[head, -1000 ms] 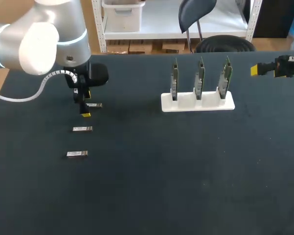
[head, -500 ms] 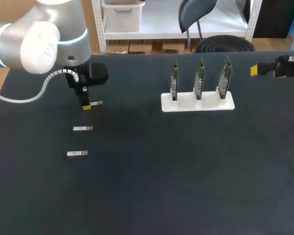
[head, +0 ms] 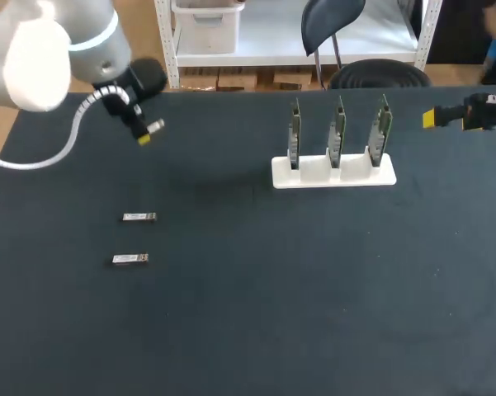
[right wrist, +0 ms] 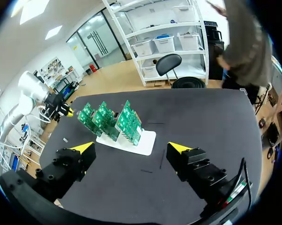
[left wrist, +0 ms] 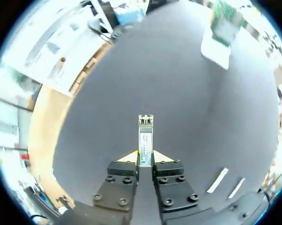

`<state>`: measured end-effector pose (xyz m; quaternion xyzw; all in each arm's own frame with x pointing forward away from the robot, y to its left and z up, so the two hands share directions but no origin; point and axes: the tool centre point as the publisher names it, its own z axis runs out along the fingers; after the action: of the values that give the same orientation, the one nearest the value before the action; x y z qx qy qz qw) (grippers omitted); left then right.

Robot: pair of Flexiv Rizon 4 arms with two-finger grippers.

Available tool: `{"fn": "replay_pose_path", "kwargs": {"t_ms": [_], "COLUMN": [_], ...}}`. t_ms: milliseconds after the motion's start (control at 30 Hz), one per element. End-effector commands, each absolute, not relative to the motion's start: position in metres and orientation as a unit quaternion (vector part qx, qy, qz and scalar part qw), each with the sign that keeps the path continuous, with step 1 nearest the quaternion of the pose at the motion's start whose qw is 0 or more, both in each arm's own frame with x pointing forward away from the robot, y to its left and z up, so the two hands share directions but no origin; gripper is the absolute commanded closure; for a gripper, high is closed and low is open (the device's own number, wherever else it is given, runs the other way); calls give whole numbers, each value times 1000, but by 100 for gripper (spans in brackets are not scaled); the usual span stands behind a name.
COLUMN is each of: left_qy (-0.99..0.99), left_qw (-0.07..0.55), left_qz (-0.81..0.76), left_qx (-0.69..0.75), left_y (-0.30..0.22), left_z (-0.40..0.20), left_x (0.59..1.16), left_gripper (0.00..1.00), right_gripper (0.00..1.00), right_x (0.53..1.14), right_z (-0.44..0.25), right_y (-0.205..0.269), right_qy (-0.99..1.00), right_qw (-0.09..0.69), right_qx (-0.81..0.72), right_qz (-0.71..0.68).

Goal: Pick up the optical module with the left hand, and insert it into the network port with the right hand.

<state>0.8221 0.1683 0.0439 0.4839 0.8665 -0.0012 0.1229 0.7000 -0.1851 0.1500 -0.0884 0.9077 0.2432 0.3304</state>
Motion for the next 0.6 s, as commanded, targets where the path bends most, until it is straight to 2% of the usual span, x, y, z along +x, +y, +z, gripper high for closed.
{"fn": "replay_pose_path", "kwargs": {"t_ms": [33, 300, 600], "left_qy": [886, 850, 788], "left_qw": [252, 366, 413], "left_qz": [-74, -219, -332], "left_qx": [382, 309, 314], "left_y": [175, 151, 122], "left_z": [89, 170, 223], "left_x": [812, 814, 796], "left_gripper": [100, 100, 100], "right_gripper": [0, 0, 0], "right_x": [700, 700, 700], "right_z": [150, 150, 150], "right_y": [-185, -185, -185], "right_qy": [908, 908, 908], "right_qw": [330, 330, 330], "right_qx": [-88, -88, -88], "right_qz": [243, 243, 243]}}
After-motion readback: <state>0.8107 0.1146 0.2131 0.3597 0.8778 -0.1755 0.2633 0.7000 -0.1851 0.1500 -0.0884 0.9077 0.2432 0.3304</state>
